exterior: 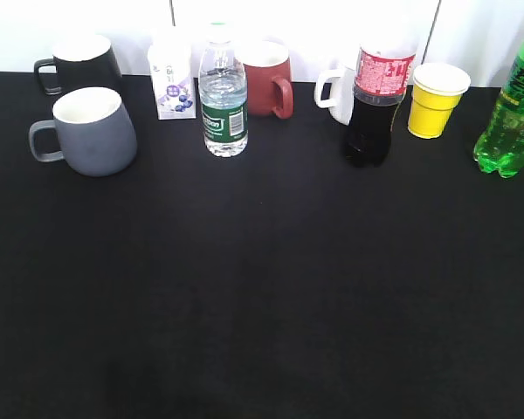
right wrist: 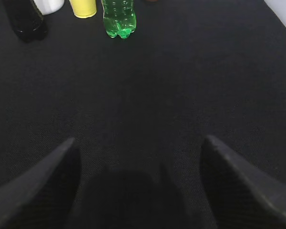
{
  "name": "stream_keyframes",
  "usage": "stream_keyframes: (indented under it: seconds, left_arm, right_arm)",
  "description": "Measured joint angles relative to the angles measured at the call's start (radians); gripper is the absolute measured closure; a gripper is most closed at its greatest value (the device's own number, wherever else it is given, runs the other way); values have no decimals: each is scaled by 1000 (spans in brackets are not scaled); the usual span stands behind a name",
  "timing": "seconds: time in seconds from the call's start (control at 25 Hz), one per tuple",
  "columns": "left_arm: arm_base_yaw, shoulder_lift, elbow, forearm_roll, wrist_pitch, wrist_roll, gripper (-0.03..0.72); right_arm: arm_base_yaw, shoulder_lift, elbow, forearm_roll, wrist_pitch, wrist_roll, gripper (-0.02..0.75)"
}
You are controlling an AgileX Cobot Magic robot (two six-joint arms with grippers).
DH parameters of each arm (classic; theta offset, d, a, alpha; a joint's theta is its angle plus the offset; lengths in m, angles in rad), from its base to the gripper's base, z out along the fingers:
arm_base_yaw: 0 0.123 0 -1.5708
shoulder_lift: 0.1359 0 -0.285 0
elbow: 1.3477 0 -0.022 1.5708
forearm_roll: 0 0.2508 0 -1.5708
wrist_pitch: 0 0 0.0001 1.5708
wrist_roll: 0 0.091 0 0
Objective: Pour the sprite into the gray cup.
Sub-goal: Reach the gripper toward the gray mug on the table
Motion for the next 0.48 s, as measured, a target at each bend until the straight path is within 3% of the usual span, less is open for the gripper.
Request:
stream_keyframes:
  seconds: [0.28, 0.48]
  left_arm:
    - [0, 0, -7, -15, -15, 0, 114]
    - [0, 146, 34, -17, -558, 0, 120]
  right_arm:
    - [0, 0, 0, 0, 0, 0, 146]
    - [0, 0, 0, 0, 0, 0, 146]
